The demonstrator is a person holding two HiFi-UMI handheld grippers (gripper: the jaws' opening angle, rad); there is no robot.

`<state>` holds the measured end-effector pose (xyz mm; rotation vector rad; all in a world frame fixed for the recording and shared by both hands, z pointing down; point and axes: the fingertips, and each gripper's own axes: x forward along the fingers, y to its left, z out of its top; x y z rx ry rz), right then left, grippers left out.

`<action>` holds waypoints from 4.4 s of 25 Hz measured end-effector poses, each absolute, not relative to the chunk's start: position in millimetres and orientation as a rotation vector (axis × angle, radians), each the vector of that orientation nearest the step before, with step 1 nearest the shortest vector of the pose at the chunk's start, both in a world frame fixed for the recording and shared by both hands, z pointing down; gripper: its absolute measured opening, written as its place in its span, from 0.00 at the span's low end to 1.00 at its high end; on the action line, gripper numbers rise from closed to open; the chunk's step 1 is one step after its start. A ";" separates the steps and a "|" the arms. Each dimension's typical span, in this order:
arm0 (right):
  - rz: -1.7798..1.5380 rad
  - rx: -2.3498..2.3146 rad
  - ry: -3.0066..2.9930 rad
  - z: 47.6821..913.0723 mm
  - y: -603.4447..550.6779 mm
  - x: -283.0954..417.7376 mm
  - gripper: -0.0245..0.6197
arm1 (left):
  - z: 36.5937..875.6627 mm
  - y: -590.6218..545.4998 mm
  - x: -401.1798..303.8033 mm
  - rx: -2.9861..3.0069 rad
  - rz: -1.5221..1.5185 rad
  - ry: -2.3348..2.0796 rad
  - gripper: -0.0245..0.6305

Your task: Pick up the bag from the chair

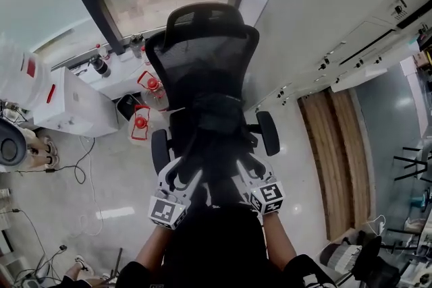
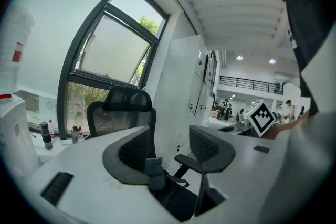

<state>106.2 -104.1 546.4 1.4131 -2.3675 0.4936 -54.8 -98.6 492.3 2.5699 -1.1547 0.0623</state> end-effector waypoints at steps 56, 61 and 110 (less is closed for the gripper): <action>0.717 0.365 -1.679 971.3 -377.4 208.3 0.34 | 597.5 -270.8 -4.5 2.258 0.335 -1.216 0.37; 0.685 0.312 -1.695 963.2 -363.7 199.3 0.19 | 603.6 -268.3 -8.3 2.237 0.331 -1.210 0.37; 0.127 -0.142 -1.779 708.4 -186.7 108.2 0.07 | 812.9 -163.1 -22.7 2.477 1.493 -0.283 0.11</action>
